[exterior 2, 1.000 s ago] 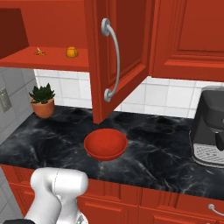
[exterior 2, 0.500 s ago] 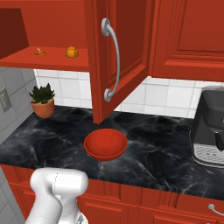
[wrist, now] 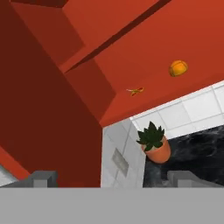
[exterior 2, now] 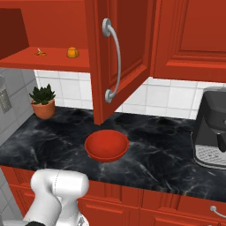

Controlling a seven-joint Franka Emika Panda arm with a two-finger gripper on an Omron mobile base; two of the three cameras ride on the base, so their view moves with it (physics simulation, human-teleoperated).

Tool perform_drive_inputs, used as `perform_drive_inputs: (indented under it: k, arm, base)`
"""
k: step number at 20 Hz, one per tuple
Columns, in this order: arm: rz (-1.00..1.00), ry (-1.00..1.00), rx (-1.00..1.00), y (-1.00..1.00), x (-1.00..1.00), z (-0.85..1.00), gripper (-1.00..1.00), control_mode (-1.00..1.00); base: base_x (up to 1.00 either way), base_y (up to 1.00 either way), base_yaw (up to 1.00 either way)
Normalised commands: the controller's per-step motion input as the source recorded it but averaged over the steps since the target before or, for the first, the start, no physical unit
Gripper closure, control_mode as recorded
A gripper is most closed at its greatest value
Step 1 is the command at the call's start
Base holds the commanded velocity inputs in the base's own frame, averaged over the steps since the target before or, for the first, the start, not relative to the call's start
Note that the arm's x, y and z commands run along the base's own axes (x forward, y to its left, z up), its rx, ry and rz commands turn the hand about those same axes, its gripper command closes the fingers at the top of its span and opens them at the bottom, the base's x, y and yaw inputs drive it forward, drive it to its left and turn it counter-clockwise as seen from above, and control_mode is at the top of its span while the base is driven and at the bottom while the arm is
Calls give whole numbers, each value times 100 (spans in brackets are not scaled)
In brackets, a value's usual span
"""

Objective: Open the cabinet. Pick the orange and pear from the cabinet and place them into the bowl. Then close the cabinet.

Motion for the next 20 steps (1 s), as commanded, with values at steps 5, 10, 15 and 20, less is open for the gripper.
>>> perform_drive_inputs:
  k: [5,10,15,20]
  arm:
    - [-9,-1,-14,-43,0,-9,-100,-100]
    - [0,-2,-19,1,0,-24,-100,-100]
    - [0,-11,-10,0,0,-3,-100,-100]
    - [0,-13,-1,-15,0,0,-100,-100]
  base:
    - [0,0,0]
    - [0,0,0]
    - [0,0,0]
    - [0,0,0]
